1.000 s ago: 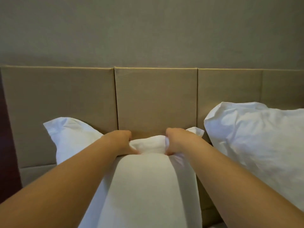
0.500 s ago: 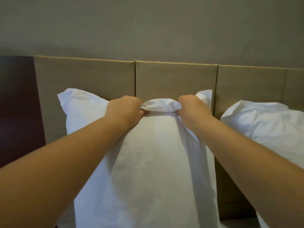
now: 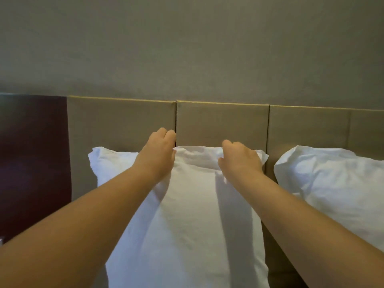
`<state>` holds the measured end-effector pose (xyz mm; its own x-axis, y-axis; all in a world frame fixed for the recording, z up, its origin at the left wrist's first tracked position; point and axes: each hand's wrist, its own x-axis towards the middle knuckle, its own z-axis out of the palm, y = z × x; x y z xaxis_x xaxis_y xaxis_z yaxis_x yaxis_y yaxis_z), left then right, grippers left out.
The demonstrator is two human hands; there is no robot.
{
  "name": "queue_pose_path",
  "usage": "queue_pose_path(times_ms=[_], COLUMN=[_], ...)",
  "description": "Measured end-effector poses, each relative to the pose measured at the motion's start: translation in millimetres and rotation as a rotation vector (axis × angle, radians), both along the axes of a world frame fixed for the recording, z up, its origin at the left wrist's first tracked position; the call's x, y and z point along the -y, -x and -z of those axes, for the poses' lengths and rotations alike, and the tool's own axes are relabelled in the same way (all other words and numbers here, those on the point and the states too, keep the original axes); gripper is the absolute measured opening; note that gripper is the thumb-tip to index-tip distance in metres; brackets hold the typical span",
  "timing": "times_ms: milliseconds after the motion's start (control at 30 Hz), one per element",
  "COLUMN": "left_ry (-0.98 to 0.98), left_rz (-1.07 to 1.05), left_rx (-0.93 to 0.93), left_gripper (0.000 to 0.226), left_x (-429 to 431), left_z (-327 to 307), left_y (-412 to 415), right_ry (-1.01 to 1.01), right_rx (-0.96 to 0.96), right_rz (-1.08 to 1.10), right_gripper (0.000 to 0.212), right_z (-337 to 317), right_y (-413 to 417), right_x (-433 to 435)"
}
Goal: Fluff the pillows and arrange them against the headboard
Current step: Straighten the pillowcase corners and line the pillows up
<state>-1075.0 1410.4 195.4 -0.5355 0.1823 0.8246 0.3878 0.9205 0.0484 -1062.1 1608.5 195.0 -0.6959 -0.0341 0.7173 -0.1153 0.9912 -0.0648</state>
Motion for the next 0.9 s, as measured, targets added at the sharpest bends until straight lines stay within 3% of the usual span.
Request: queue_pose_path(times_ms=[133, 367, 467, 533, 567, 667, 733, 900], left_ry=[0.141, 0.307, 0.279, 0.241, 0.225, 0.19, 0.202, 0.17], left_rz=[-0.051, -0.244, -0.276, -0.281, -0.28, -0.261, -0.243, -0.11], left_rx=[0.045, 0.428, 0.494, 0.545, 0.565, 0.615, 0.648, 0.685], left_gripper=[0.008, 0.012, 0.011, 0.012, 0.012, 0.005, 0.004, 0.013], left_x=[22.6, 125.3, 184.9, 223.7, 241.5, 287.8, 309.2, 331.6], left_z=[-1.7, 22.8, 39.3, 51.4, 57.3, 71.5, 70.1, 32.4], left_y=[-43.2, -136.0, -172.4, -187.1, -190.2, -185.0, -174.4, -137.7], right_ry=[-0.047, -0.12, -0.116, -0.095, -0.076, -0.033, -0.015, 0.006], right_rx=[0.0, 0.238, 0.356, 0.344, 0.348, 0.372, 0.387, 0.471], right_rz=[-0.084, -0.289, -0.341, -0.38, -0.389, -0.378, -0.342, -0.181], right_gripper=[0.021, 0.005, 0.027, 0.013, 0.005, 0.028, 0.032, 0.01], right_z=[-7.9, 7.6, 26.0, 40.1, 46.2, 54.7, 56.1, 30.2], right_y=[-34.4, -105.8, -130.3, -138.0, -139.9, -141.3, -136.8, -106.4], right_x=[46.0, 175.2, 243.5, 287.4, 308.2, 359.9, 380.1, 382.3])
